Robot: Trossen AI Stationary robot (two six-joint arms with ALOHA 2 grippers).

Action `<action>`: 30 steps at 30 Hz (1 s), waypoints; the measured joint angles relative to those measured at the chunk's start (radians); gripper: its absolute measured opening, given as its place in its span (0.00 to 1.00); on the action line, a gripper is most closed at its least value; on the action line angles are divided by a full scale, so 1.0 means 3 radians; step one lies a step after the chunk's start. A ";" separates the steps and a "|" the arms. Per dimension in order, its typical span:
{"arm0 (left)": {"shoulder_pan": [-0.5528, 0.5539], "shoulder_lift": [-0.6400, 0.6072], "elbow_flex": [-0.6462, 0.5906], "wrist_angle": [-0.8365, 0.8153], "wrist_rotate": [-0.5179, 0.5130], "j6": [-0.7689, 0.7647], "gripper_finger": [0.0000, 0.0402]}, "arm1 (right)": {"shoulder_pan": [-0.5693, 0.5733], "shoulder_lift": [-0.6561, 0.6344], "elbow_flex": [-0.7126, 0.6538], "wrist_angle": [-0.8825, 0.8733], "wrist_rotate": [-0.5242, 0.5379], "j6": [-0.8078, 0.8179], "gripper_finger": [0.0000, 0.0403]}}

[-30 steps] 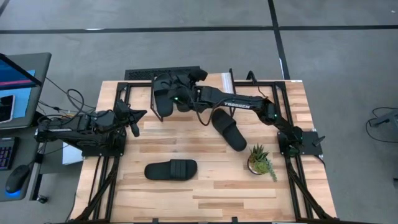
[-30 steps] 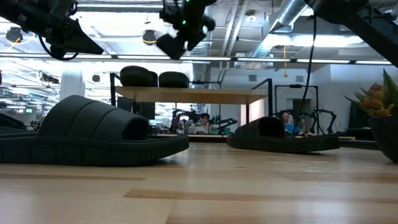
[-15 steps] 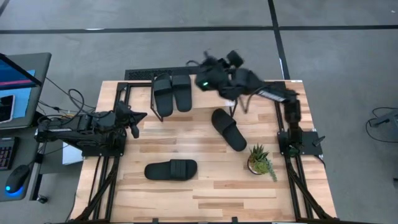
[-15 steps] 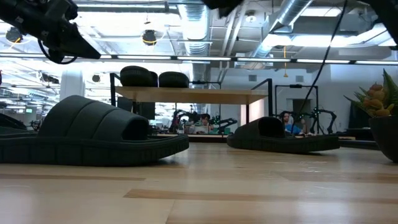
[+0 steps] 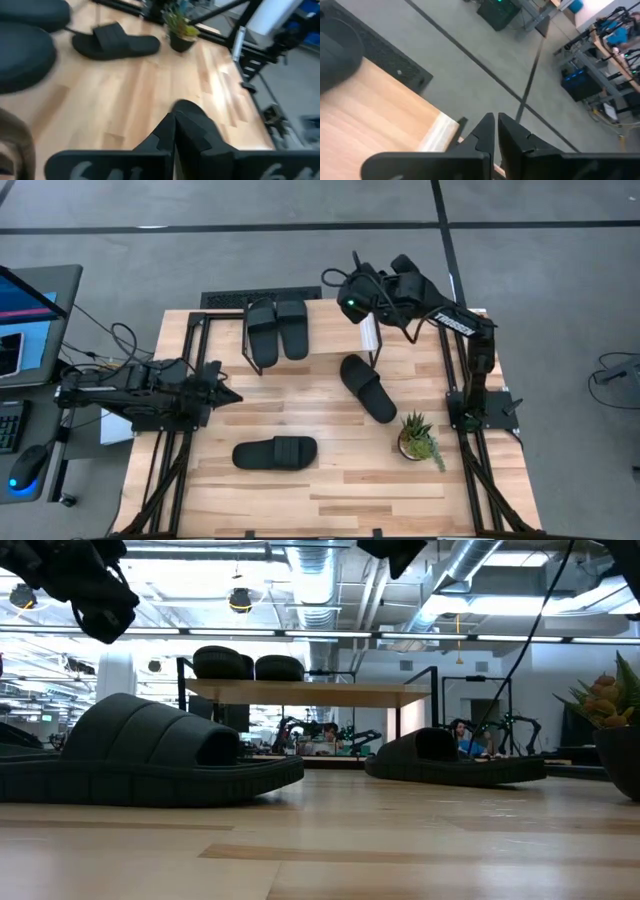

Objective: Pick and place slides into the shelf
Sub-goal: Put the black slipper on the shelf

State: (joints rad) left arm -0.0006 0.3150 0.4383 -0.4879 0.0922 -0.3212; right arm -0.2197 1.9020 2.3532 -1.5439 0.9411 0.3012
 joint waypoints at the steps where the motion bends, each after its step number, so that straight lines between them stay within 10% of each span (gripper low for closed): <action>1: 0.0000 0.0038 0.0000 0.0013 0.0057 -0.0059 0.00 | -0.0021 0.0001 -0.0022 0.0027 0.0003 -0.0050 0.02; 8: -0.0265 0.0419 -0.0001 0.0540 0.0165 -0.0376 0.00 | -0.0152 -0.0043 -0.0113 0.0082 0.0197 -0.0132 0.01; 20: -0.0915 0.1598 0.0001 0.1909 -0.1001 -0.0539 0.00 | -0.0298 -0.0392 -0.0120 0.0064 0.0080 -0.0751 0.00; 30: -0.1262 0.2122 0.0001 0.2714 -0.1643 -0.0568 0.00 | -0.0293 -0.1048 -0.0113 0.0791 -0.2015 -0.1499 0.00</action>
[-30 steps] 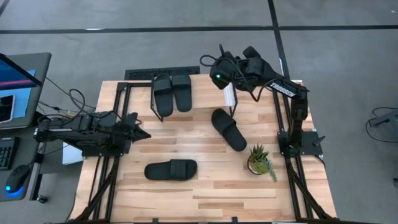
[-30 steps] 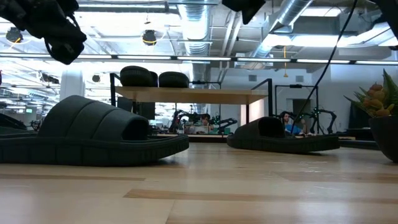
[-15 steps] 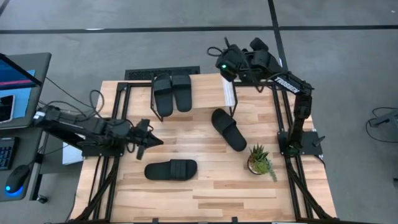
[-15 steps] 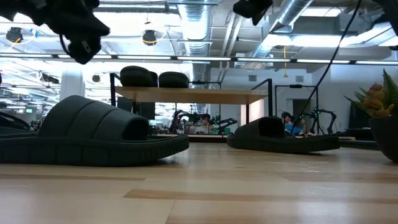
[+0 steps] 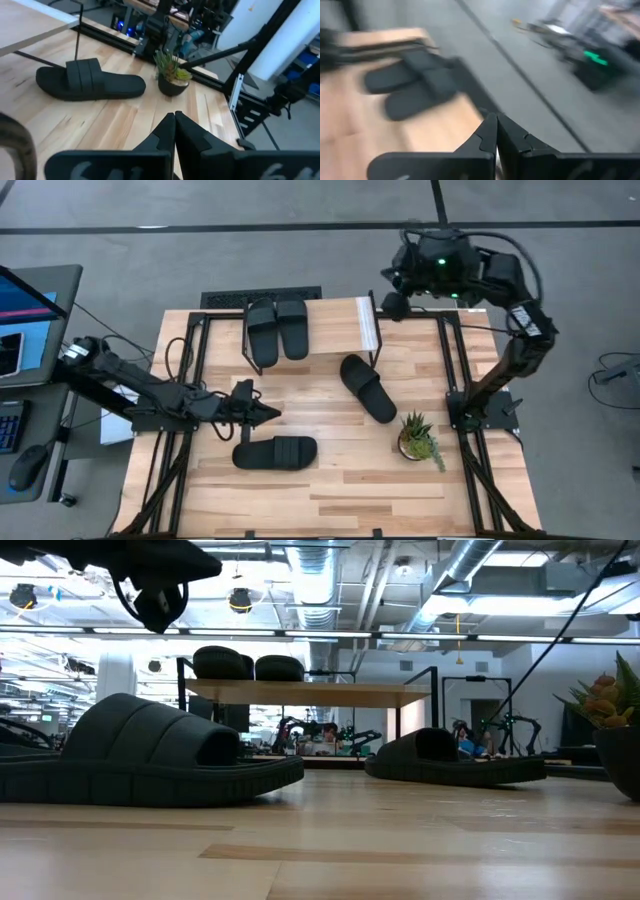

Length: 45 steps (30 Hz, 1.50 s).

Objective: Pick and place slides into the shelf
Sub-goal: Put the black slipper on the shelf

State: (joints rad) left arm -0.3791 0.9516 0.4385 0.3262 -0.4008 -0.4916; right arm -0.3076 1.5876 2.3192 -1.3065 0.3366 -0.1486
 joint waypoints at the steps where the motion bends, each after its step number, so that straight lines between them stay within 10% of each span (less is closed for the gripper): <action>1: -0.0033 0.0031 -0.0001 0.0045 -0.0052 -0.0001 0.00 | 0.0001 -0.0027 0.0000 -0.0001 -0.0184 -0.0029 0.00; 9: -0.0247 0.0182 -0.0001 0.0319 -0.0591 0.0061 0.00 | 0.0163 -0.0083 -0.0143 -0.0438 -0.0902 -0.0134 0.00; 15: -0.0356 0.0183 -0.0001 0.0434 -0.0978 0.0259 0.00 | 0.0386 -0.0581 -0.1367 0.0541 -0.1300 -0.0105 0.00; 31: -0.0370 0.0182 -0.0001 0.0580 -0.1238 0.0458 0.00 | 0.0212 -0.2432 -0.4674 0.2562 -0.0928 0.0792 0.00; 45: -0.0367 0.0180 -0.0001 0.0692 -0.1237 0.0618 0.00 | 0.0620 -0.2111 -0.5439 0.2787 -0.0957 0.1141 0.00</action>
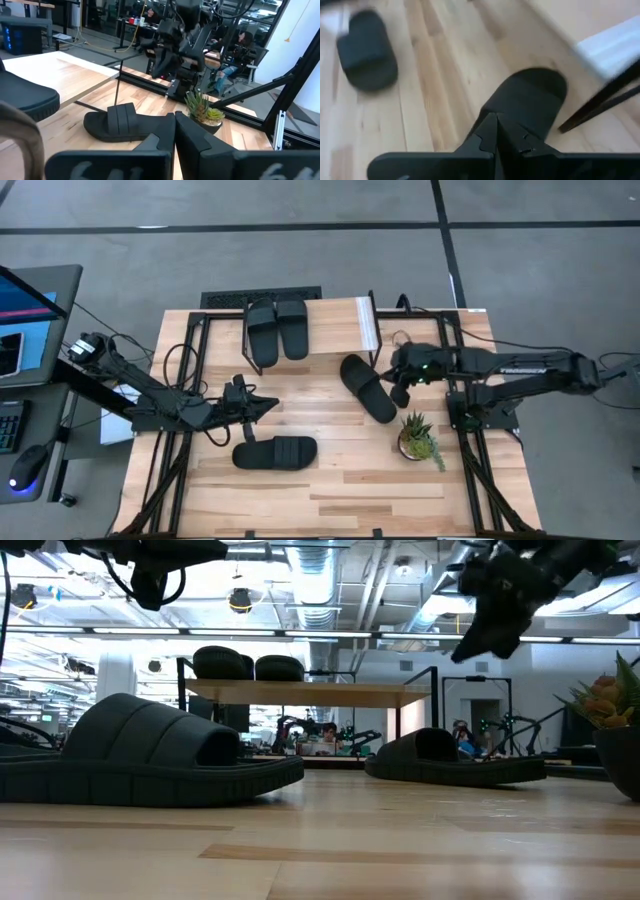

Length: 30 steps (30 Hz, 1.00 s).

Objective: Pick and place slides into the shelf
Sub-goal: Put the black slipper on the shelf

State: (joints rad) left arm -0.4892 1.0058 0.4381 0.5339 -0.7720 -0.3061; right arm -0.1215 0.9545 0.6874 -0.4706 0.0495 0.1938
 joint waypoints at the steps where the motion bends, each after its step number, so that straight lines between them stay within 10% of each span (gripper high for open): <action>1: 0.0000 0.0000 0.0000 0.0000 -0.0001 0.0001 0.00 | 0.0047 0.0061 -0.0004 -0.0007 0.0000 -0.0054 0.00; 13: 0.0003 0.0000 0.0000 -0.0010 -0.0009 0.0001 0.00 | 0.0305 0.0825 -0.0003 0.0041 0.0100 -0.1266 0.00; 21: 0.0009 0.0000 0.0000 -0.0015 -0.0010 0.0000 0.00 | 0.0420 0.1173 0.0182 0.0095 0.0956 -0.1289 0.00; 30: 0.0023 0.0000 0.0000 -0.0020 -0.0010 0.0000 0.00 | 0.0384 0.1207 0.0261 0.0117 0.1039 -0.1548 0.14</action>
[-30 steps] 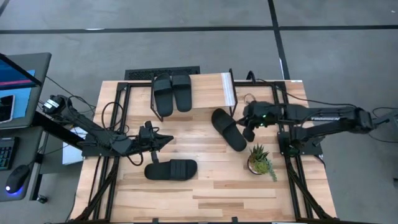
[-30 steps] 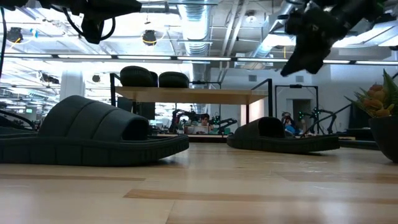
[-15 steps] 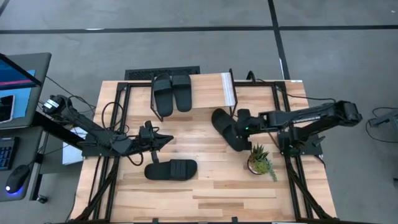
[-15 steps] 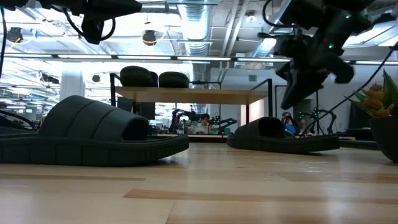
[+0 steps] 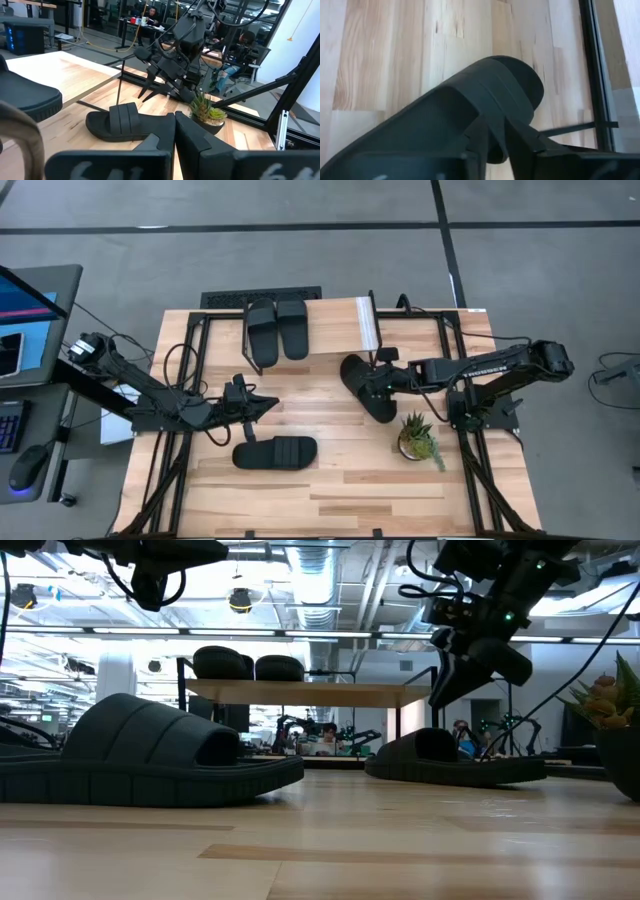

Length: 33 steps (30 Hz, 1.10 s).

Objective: Pick and place slides into the shelf
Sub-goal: Put the black slipper on the shelf

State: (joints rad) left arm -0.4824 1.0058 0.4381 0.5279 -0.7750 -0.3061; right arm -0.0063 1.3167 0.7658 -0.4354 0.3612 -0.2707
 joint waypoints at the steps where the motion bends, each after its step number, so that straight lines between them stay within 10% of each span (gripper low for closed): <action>1: 0.0010 0.0000 0.0000 -0.0001 0.0000 0.0000 0.00 | -0.0009 0.0000 0.0000 -0.0010 -0.0005 -0.0002 0.17; 17: 0.0022 0.0000 0.0000 -0.0082 0.0000 0.0000 0.00 | -0.0055 0.0005 0.0000 -0.0086 -0.0119 -0.0349 0.50; 33: 0.0022 -0.0001 0.0000 -0.0153 0.0009 -0.0003 0.00 | -0.0044 0.0710 0.0001 0.0098 -0.0018 -0.0342 0.42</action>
State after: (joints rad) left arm -0.4759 1.0054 0.4381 0.4820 -0.7723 -0.3069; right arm -0.0194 1.5296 0.7660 -0.4059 0.3558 -0.3734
